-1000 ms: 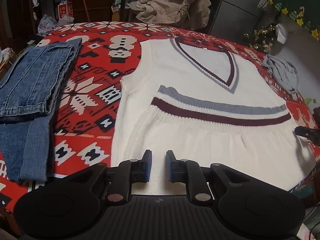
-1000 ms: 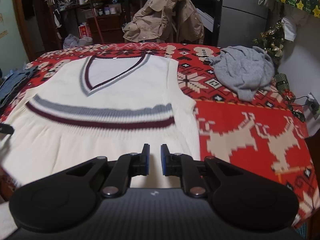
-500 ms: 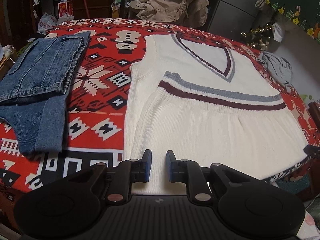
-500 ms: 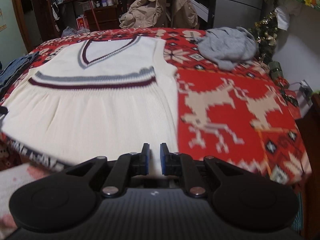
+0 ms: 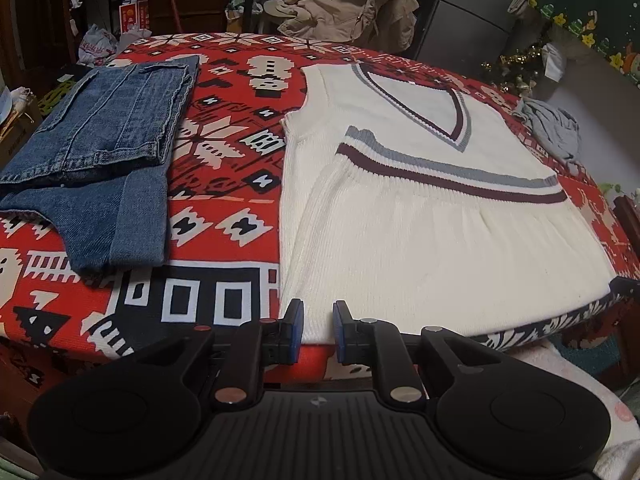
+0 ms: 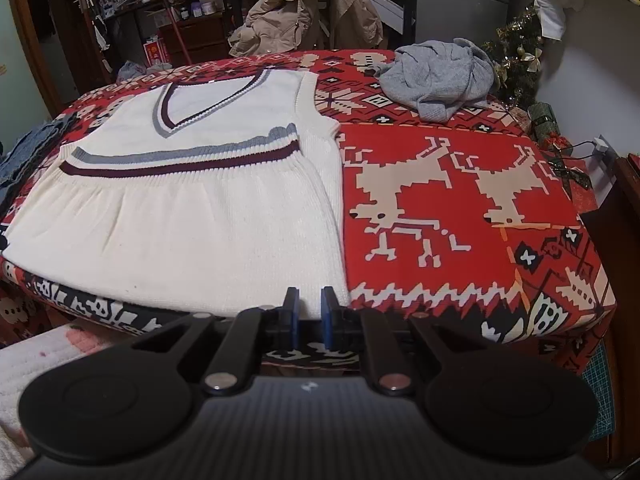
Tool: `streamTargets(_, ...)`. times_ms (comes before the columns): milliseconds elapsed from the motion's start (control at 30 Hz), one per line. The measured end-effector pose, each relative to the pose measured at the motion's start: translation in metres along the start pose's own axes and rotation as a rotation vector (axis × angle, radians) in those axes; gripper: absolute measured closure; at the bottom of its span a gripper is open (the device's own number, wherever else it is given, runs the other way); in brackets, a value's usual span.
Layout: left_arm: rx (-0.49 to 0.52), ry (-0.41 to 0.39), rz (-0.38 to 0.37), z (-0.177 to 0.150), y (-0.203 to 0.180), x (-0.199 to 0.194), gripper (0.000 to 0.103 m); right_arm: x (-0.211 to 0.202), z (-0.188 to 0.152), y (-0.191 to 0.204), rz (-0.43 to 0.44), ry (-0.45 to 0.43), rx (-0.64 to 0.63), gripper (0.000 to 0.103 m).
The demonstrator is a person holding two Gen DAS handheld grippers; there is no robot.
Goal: Fold clothes
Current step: 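Raise both open grippers and carry them toward the vest's V-neck collar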
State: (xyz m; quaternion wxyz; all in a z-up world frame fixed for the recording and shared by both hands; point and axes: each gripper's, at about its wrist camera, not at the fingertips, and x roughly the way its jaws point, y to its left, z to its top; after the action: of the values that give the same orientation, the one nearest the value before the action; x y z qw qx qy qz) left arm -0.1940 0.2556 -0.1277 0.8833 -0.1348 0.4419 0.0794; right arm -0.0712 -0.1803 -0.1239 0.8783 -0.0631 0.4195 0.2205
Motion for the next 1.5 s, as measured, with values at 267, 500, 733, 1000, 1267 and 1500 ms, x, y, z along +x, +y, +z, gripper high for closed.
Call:
streamTargets(267,0.008,0.012,0.076,-0.014,0.007,-0.007,0.081,-0.006,-0.003,-0.005,-0.013,-0.004,0.018,0.079)
streamTargets(500,-0.045,-0.033,0.069,-0.012,0.017,-0.030,0.070,-0.017,-0.004,-0.003,-0.035,-0.015,0.024,0.067)
streamTargets(733,0.036,-0.021,0.151,0.000,-0.006,-0.033,0.053,-0.028,0.003,0.006,-0.083,-0.054,-0.002,0.025)
streamTargets(1000,0.039,-0.045,0.170,0.008,-0.021,-0.027,0.036,-0.032,0.013,0.011,-0.098,-0.049,-0.017,0.009)
streamTargets(1267,0.107,-0.095,0.119,0.007,-0.035,-0.022,0.026,-0.034,0.020,0.010,-0.061,-0.070,0.006,0.001)
streamTargets(1500,0.136,-0.131,0.088,0.007,-0.041,-0.020,0.018,-0.023,0.020,0.007,-0.058,-0.062,-0.006,0.001)
